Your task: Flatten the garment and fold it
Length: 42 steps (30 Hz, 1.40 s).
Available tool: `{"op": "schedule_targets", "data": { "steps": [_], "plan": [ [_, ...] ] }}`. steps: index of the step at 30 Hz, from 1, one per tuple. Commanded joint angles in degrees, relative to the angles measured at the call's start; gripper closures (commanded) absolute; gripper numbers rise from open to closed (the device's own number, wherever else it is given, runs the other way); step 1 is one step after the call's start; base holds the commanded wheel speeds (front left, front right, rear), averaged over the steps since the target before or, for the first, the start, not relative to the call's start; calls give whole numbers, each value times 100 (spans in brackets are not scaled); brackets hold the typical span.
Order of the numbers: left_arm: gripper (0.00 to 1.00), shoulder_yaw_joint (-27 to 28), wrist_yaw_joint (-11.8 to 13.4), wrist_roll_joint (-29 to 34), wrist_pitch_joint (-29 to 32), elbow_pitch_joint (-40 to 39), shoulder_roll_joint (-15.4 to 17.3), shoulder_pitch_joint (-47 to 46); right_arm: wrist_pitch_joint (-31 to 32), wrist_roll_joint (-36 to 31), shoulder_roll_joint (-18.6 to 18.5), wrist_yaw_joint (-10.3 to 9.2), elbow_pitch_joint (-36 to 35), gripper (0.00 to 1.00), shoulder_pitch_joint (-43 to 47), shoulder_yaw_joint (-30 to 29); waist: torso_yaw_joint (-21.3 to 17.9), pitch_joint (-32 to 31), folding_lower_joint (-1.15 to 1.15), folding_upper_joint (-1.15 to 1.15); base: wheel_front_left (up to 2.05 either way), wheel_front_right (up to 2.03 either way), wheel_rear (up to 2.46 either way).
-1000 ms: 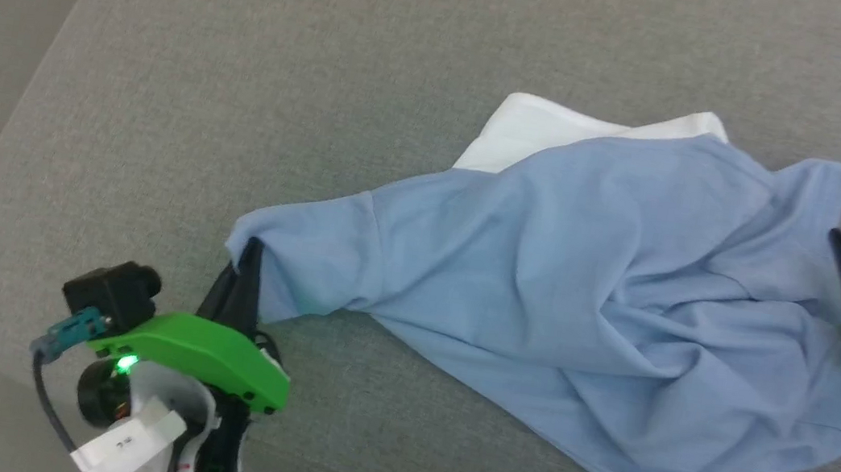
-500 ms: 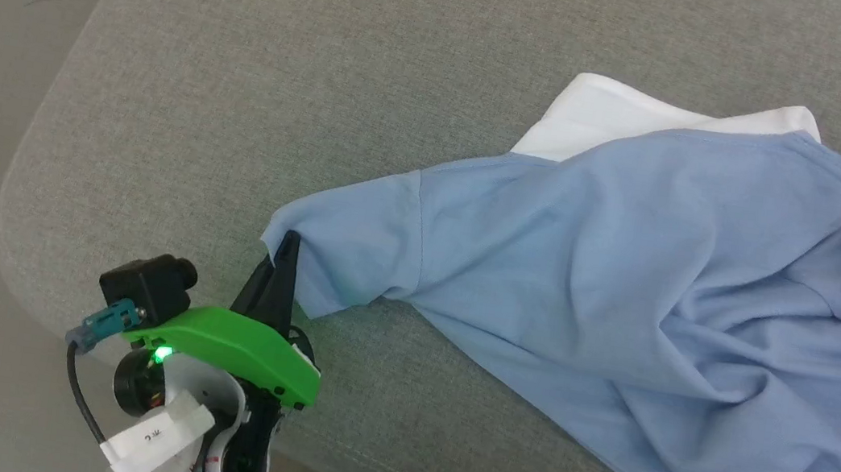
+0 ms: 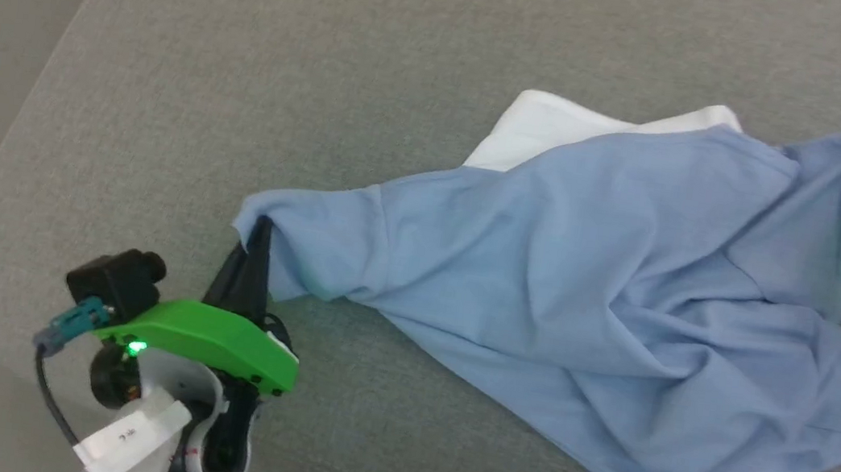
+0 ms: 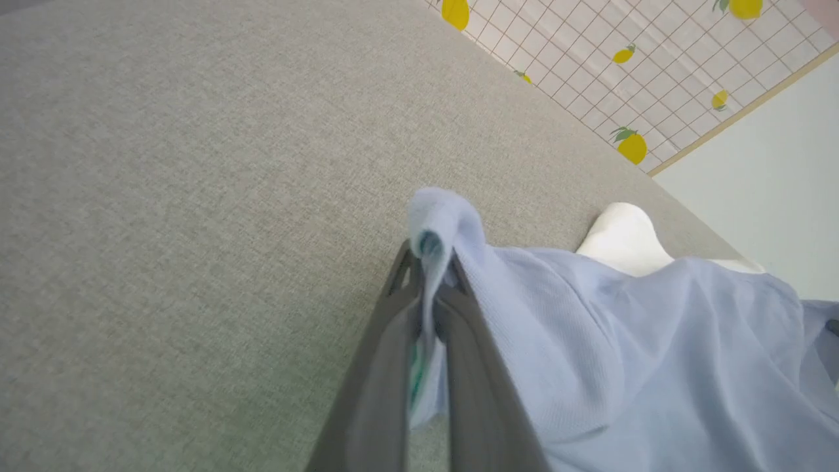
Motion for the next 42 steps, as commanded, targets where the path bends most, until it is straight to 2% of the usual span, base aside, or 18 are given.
{"op": "schedule_targets", "data": {
  "steps": [1, 7, 12, 23, 26, 29, 33, 37, 42],
  "plan": [
    [100, 64, -29, 42, -105, -19, 92, -165, -225, 30, 97, -6, -97, 100, 97, -38, -328, -345, -1, 0, 0, 0, 0],
    [100, 12, -90, 362, -167, 23, 315, -795, -1100, -158, 434, -6, -241, 100, 14, -294, -661, -744, -1, 0, 0, 0, 0],
    [100, -149, -194, 625, 128, 215, 532, -1772, -1527, -323, 667, -6, -196, 100, -366, -291, -886, -986, -1, 0, 0, 0, 0],
    [100, -361, -454, 903, 982, 1357, 848, -4152, -1562, -636, 829, -6, 260, 100, -1855, 342, -1325, -1429, -1, 0, 0, 0, 0],
    [100, -278, -461, 816, 1108, 1712, 822, -4681, -1578, -734, 864, -6, 486, 100, -2277, 480, -1413, -1546, -1, 0, 0, 0, 0],
    [100, -178, -401, 886, 1122, 2112, 942, -5183, -1614, -885, 915, -6, 789, 100, -2706, 570, -1513, -1680, -1, 0, 0, 0, 0],
    [100, -71, -298, 963, 1138, 2639, 1087, -5679, -1689, -1106, 1026, -6, 1273, 100, -3202, 572, -1645, -1844, -1, 0, 0, 0, 0],
    [100, -118, -304, 1031, 1294, 3040, 1201, -6001, -1724, -1277, 1101, -6, 1706, 100, -3547, 569, -1730, -1972, -1, 0, 0, 0, 0],
    [100, -68, -285, 916, 1500, 3366, 1205, -6243, -1692, -1380, 1145, -6, 2128, 100, -3819, 553, -1808, -1966, -1, 0, 0, 0, 0]
  ]
}}
